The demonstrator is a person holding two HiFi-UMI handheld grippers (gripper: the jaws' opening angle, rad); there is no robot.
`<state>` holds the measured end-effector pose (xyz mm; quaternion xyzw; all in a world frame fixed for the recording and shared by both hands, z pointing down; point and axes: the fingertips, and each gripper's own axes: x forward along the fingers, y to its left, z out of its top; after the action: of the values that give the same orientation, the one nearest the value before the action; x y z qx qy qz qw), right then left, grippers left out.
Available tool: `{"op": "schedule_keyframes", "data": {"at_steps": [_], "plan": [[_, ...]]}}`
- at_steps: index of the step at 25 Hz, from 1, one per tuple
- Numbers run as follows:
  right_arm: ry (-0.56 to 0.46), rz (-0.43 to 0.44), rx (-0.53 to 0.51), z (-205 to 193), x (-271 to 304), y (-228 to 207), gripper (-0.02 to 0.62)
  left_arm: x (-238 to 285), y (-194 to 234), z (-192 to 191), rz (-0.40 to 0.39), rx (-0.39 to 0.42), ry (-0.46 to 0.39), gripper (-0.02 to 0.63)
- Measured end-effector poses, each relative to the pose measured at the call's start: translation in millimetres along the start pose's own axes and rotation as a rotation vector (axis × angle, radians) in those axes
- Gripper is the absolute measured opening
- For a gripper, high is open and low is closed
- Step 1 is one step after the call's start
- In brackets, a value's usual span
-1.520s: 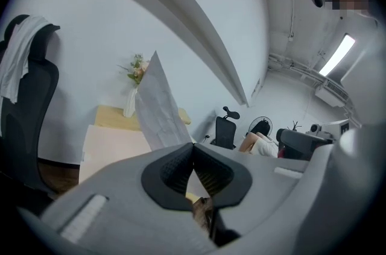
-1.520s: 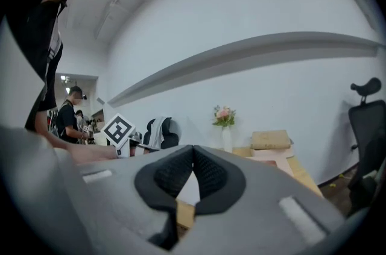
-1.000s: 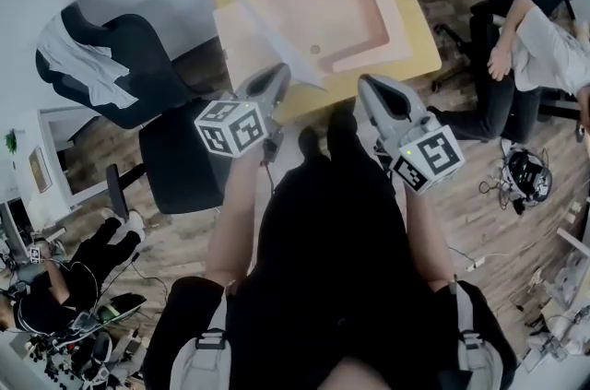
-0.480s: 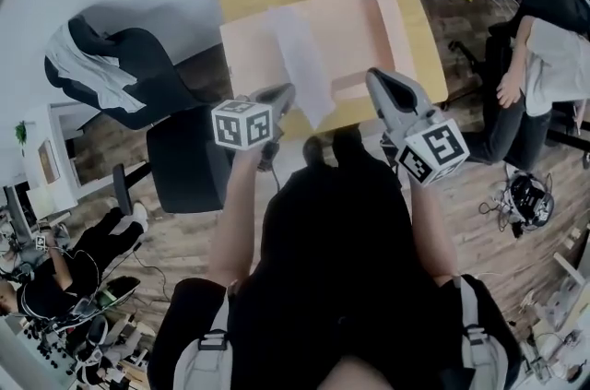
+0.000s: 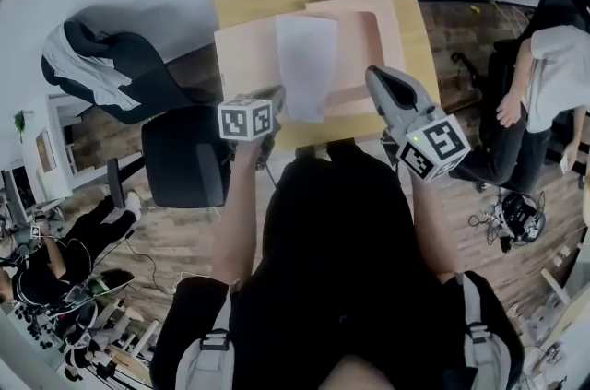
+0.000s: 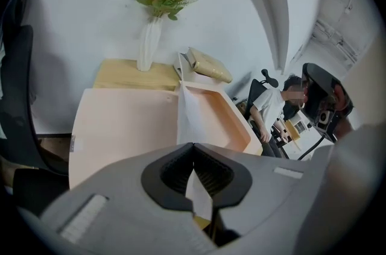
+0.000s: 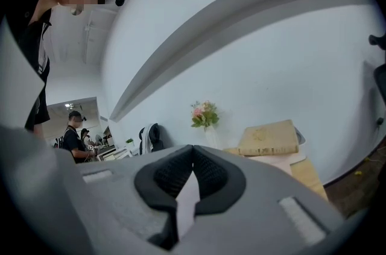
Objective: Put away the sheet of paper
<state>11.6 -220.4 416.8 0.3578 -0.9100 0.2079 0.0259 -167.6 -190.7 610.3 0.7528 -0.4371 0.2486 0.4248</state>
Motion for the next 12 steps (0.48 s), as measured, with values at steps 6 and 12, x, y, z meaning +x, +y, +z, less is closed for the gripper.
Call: {"op": "schedule_keyframes", "data": {"at_steps": [6, 12], "plan": [[0.031, 0.042, 0.004, -1.7, 3.5, -15.2, 0.003, 21.2, 14.5, 4.9, 0.064, -0.042, -0.009, 0.008], [0.042, 0.047, 0.020, -1.4, 7.2, -21.4, 0.003, 37.6, 27.7, 12.0, 0.097, -0.113, -0.025, 0.009]]}}
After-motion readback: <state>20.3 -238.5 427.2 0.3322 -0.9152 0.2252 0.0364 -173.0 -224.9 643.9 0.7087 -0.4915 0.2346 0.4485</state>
